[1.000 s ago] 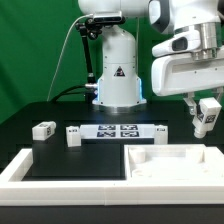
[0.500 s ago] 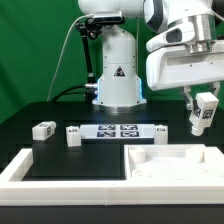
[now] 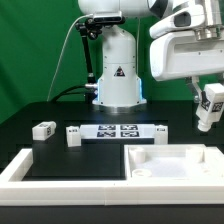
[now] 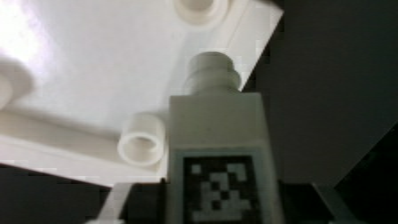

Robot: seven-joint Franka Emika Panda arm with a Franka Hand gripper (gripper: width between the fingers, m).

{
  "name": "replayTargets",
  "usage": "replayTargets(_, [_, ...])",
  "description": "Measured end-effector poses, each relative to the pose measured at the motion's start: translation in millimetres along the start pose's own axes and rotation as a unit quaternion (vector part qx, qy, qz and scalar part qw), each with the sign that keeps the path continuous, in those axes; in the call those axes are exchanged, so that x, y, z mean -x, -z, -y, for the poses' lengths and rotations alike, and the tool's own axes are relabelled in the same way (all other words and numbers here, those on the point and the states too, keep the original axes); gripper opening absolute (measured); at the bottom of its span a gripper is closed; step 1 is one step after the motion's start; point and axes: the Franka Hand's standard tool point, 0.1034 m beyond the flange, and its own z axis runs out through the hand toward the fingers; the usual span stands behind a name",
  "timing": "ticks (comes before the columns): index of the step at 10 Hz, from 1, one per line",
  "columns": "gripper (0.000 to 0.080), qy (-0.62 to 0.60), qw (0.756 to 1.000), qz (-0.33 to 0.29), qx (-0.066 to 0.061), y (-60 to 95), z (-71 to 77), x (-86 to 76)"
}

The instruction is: Assemble one leg

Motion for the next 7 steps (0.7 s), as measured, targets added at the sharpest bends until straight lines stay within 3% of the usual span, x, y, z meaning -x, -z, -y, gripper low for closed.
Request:
replayTargets(3, [0.0290,0.003,1.000,-0.017,0.003,-3.1,-4.9,-4.9])
replayTargets(4, [0.0290,0.008,0.998,-0.065,0.016,-1.1,-10.6,-11.0])
replayTargets(5, [0.0290,0.009,0.996,-0.088,0.023,-3.1,-13.8,-7.2])
replayTargets(6, [0.0290,0.006,0.996,-0.081,0.022,-5.0,-18.4,-7.2])
replayTargets(7, [0.0290,0.001,0.997,-0.074,0.018,-6.4,-24.4,-19.9])
